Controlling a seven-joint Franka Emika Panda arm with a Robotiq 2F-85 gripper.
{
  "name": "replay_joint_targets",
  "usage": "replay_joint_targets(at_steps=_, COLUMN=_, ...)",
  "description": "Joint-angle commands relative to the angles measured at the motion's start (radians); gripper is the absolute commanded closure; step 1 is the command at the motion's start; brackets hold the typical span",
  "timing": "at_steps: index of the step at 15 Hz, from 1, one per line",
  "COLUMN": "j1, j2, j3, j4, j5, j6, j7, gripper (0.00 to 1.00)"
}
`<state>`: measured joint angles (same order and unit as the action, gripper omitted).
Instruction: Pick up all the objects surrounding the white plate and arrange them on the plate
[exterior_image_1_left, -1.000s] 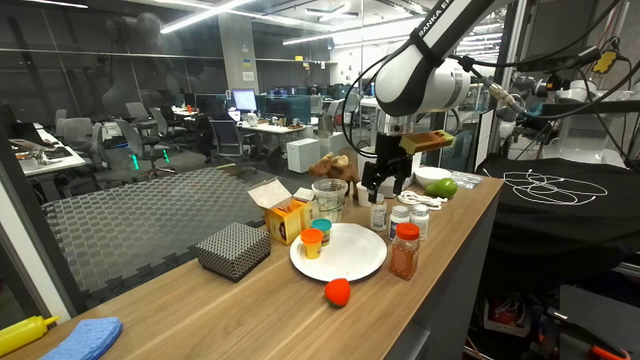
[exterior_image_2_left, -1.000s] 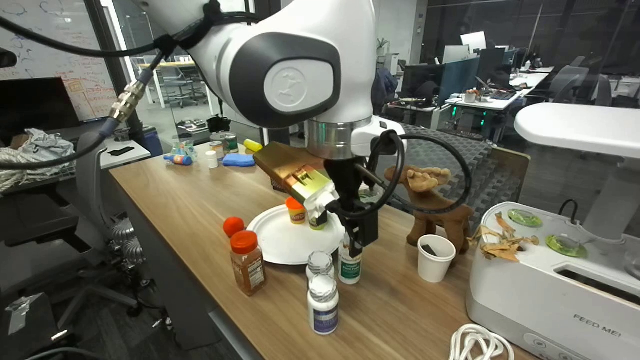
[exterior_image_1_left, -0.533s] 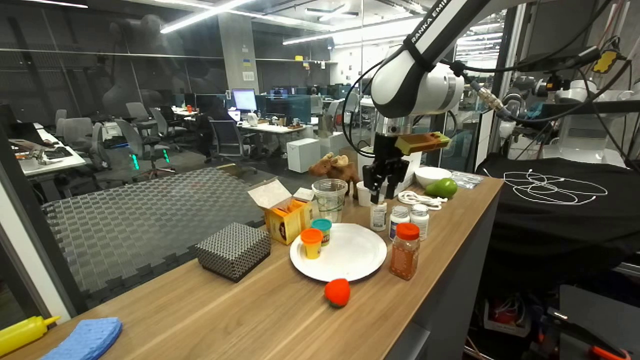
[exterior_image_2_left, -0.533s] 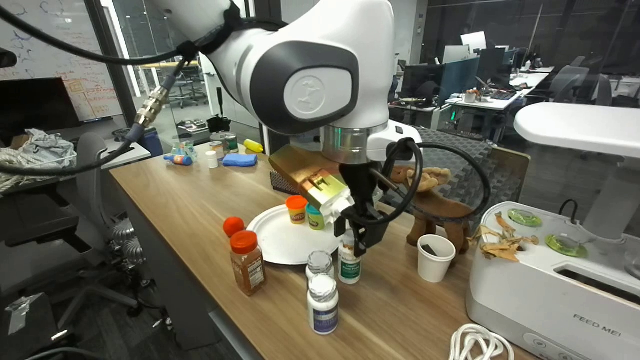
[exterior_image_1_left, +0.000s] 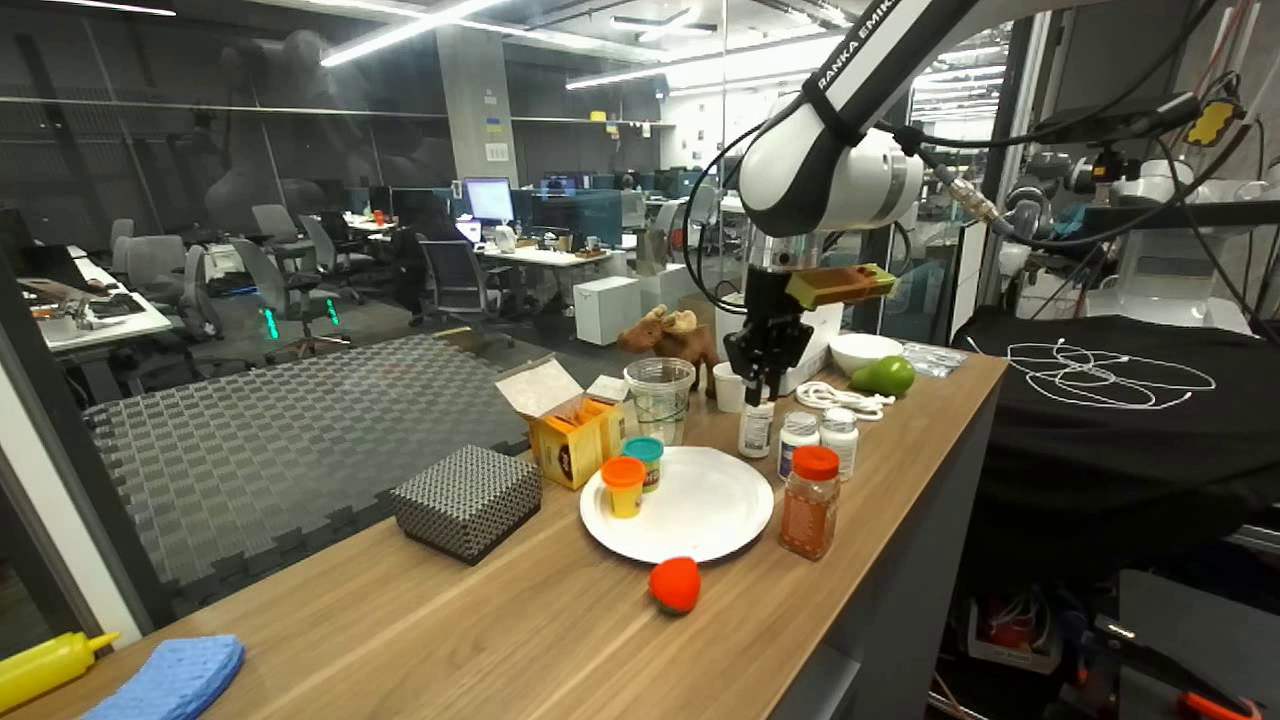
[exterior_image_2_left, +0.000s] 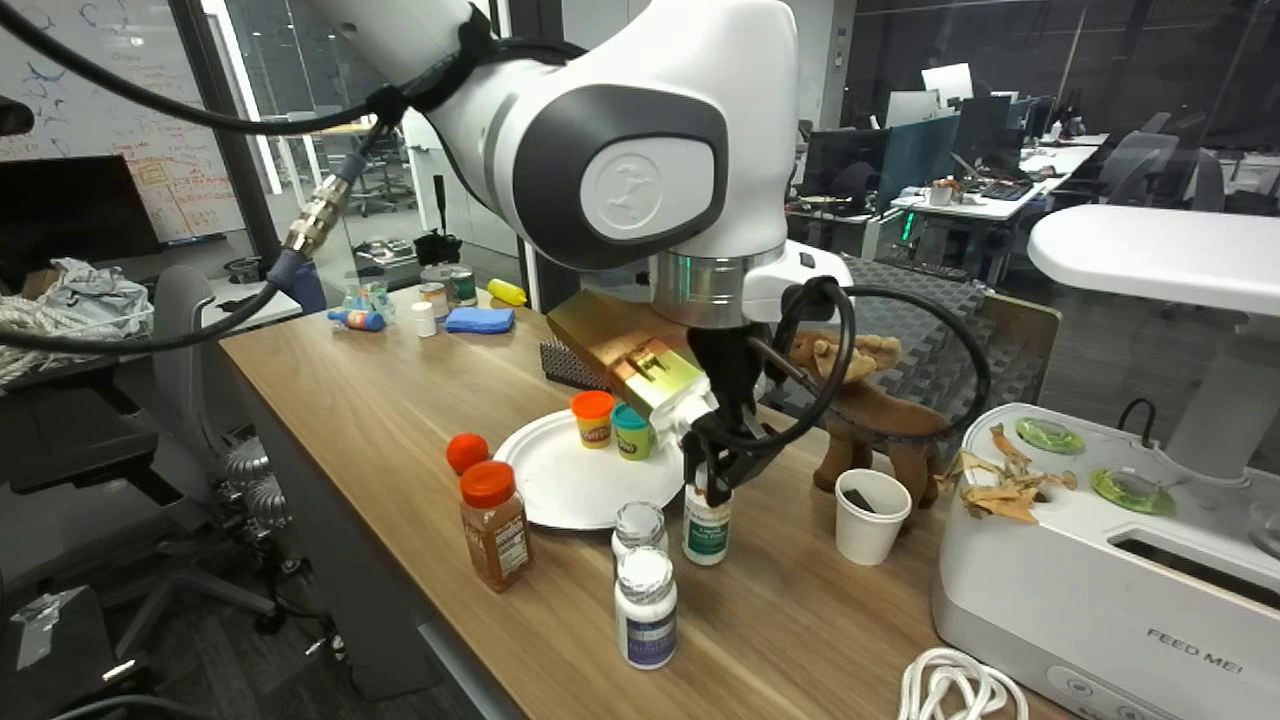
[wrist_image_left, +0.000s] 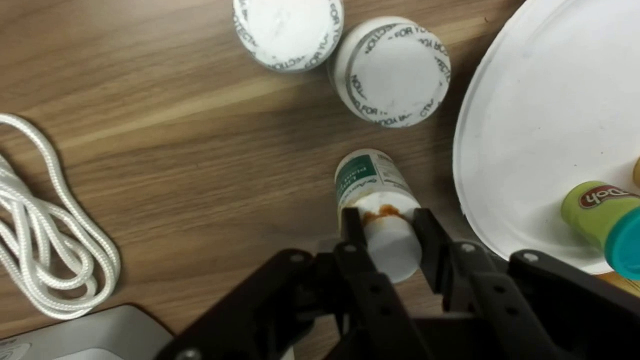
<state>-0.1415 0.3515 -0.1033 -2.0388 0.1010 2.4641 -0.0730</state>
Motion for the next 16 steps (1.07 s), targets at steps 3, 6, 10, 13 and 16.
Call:
replay_joint_targets(at_steps=3, j1=0.038, j2=-0.053, j3=-0.025, j4=-0.011, j5=-0.078, j6=0.000, j7=0.110, gripper=0.83)
replay_joint_targets(at_steps=6, j1=0.081, j2=-0.101, j3=-0.047, j4=-0.022, j5=-0.181, j6=-0.025, j7=0.233, gripper=0.83)
replay_joint_targets(at_steps=10, j1=0.123, j2=-0.166, j3=-0.024, j4=-0.034, j5=-0.256, j6=-0.073, j7=0.315, gripper=0.83)
replay_joint_targets(at_steps=13, j1=0.147, j2=-0.173, j3=0.004, j4=-0.031, j5=-0.269, j6=-0.104, j7=0.322, gripper=0.83)
replay_joint_targets(at_steps=16, j1=0.154, j2=-0.155, j3=0.036, j4=-0.032, j5=-0.229, j6=-0.090, j7=0.290, gripper=0.83)
